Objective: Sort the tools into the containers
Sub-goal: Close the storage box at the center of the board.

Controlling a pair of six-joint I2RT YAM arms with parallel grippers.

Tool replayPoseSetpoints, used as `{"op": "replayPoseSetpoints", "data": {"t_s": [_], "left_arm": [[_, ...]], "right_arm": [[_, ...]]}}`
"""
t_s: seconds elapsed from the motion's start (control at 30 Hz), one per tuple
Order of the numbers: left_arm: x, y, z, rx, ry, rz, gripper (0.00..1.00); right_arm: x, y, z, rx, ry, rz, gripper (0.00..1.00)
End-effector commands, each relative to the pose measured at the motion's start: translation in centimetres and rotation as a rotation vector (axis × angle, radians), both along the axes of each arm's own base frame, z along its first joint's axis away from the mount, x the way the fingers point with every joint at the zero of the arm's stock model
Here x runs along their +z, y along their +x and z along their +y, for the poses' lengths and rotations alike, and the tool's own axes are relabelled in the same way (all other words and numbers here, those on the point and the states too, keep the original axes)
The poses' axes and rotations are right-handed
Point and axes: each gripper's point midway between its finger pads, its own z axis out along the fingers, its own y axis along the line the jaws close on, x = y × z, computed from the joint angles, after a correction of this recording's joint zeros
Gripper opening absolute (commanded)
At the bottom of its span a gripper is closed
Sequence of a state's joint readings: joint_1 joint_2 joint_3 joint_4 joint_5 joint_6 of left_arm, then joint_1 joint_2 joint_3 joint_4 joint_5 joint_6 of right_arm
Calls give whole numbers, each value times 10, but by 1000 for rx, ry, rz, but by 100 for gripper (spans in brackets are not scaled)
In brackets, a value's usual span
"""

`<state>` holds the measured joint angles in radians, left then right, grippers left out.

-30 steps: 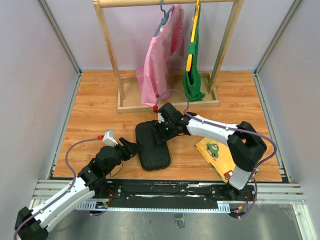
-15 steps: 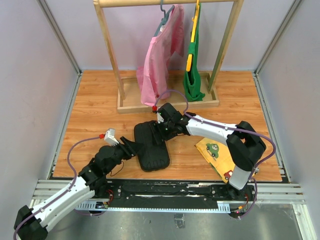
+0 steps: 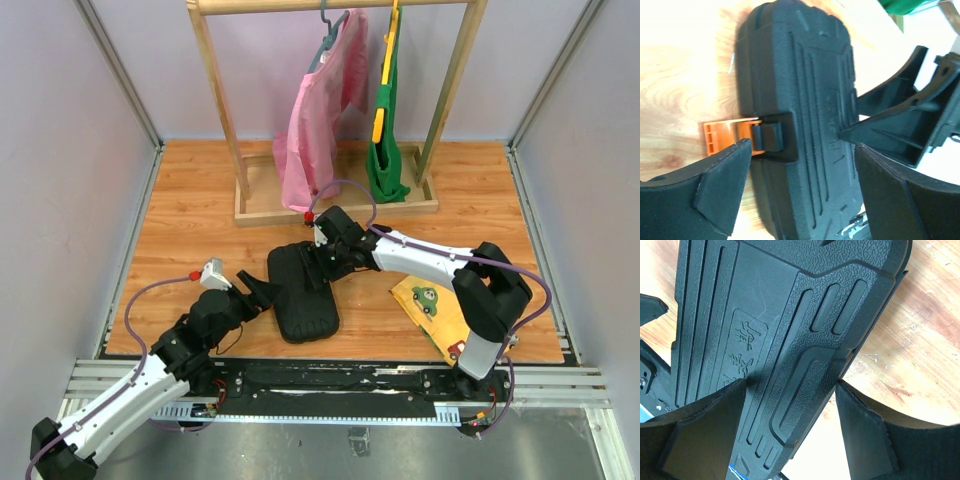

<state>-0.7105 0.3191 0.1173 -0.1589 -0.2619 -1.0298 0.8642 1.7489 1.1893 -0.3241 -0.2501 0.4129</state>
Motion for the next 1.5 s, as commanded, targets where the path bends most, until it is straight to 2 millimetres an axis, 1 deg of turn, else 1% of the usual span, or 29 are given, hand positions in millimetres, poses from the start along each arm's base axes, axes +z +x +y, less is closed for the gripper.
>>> {"op": "replayPoseSetpoints", "data": {"t_s": [0.0, 0.07, 0.1, 0.33, 0.43, 0.73, 0.8, 0.9, 1.07, 1.27, 1.4, 1.47], "left_arm": [[-10, -3, 13, 60, 33, 64, 92], [-15, -4, 15, 67, 48, 85, 99], [-18, -4, 15, 69, 57, 95, 99], [-36, -5, 9, 35, 99, 145, 99], [-43, -4, 9, 37, 117, 156, 99], [-52, -4, 3, 15, 105, 149, 99], [-52, -4, 2, 10, 92, 142, 96], [-47, -4, 1, 3, 73, 118, 89], [-30, 0, 0, 0, 50, 53, 76], [-12, 2, -2, -10, 24, -12, 67], [-11, 2, -4, -17, 15, -19, 61], [-11, 2, -5, -21, 11, -19, 59]], "right_arm": [[-15, -16, -6, 31, -66, 14, 73], [-14, -16, -6, 31, -65, 13, 73], [-15, -16, -7, 31, -67, 15, 73], [-16, -17, -5, 36, -63, 24, 73], [-16, -17, -5, 36, -64, 24, 73], [-16, -17, -3, 42, -61, 28, 73], [-16, -18, -3, 43, -59, 32, 73], [-17, -18, -1, 46, -56, 35, 73], [-17, -18, 0, 49, -55, 36, 73], [-17, -17, 1, 49, -53, 37, 73], [-17, -17, 1, 50, -55, 36, 73], [-17, -17, 1, 50, -55, 37, 73]]}}
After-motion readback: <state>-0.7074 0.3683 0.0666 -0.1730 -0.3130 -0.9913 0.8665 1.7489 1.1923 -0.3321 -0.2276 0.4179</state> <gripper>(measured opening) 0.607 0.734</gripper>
